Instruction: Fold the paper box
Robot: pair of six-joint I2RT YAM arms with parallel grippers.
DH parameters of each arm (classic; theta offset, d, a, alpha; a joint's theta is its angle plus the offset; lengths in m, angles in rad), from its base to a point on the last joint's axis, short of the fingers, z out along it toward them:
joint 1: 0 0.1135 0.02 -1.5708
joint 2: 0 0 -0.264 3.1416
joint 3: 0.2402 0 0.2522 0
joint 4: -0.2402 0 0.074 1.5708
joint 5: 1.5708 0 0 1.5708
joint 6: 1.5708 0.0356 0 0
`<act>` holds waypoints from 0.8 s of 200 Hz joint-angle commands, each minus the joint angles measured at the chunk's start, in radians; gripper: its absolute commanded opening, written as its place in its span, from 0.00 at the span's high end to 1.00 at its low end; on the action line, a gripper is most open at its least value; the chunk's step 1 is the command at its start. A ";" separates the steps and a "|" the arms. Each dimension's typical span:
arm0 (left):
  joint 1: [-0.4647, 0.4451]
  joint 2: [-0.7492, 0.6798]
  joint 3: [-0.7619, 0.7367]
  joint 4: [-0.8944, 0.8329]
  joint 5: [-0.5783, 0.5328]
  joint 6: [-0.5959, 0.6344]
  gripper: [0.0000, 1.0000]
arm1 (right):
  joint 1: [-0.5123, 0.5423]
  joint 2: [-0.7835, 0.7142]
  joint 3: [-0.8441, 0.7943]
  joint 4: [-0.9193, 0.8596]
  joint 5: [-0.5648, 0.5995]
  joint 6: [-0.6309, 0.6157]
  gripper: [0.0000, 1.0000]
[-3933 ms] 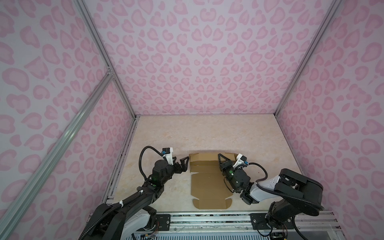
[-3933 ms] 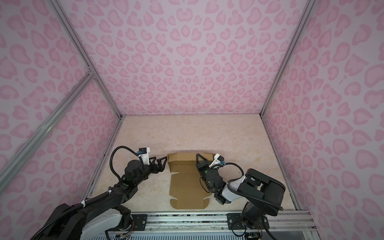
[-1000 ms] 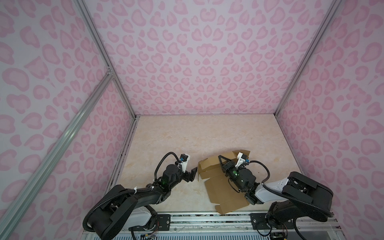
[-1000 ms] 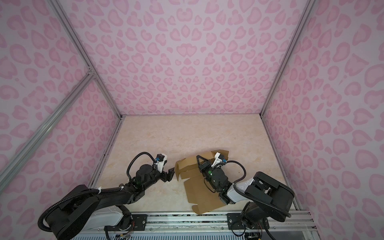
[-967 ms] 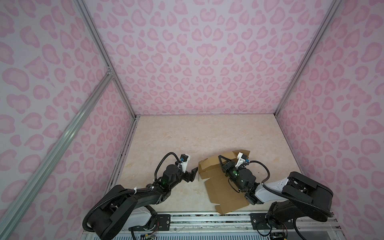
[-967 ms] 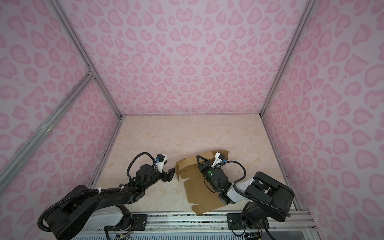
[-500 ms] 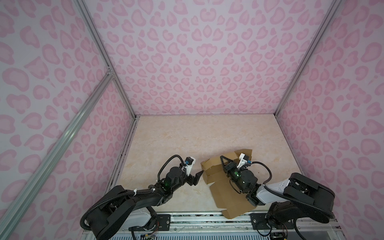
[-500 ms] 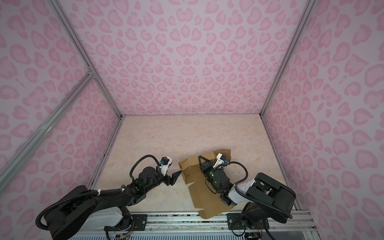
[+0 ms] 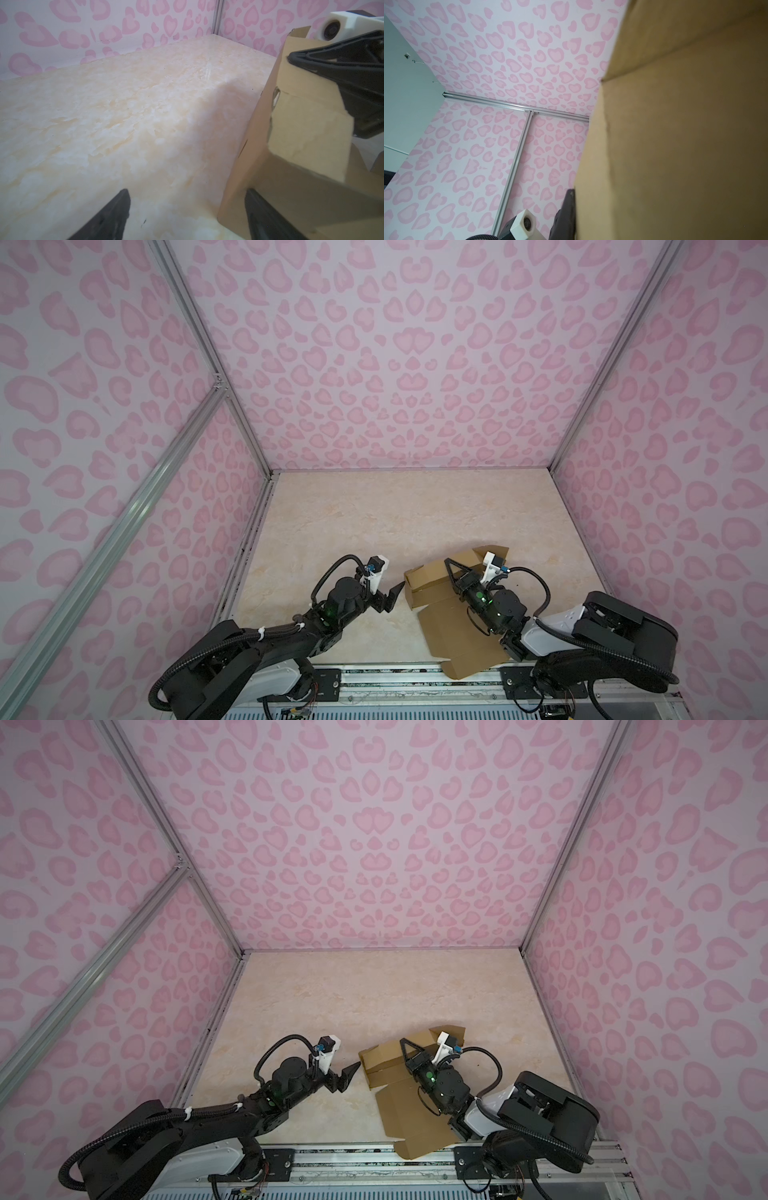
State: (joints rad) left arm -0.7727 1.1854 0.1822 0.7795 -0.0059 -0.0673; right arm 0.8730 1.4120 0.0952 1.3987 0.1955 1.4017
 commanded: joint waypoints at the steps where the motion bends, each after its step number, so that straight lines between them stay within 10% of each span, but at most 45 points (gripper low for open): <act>1: -0.003 0.011 0.002 0.032 0.027 0.049 0.12 | -0.002 0.001 -0.015 0.005 -0.055 -0.026 0.93; 160: -0.153 0.188 0.102 0.070 0.039 0.208 0.13 | -0.020 -0.378 0.001 -0.507 -0.033 -0.089 0.93</act>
State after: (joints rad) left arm -0.9096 1.3453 0.2676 0.7811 0.0200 0.1165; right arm 0.8520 1.0687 0.0910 1.0302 0.1608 1.3312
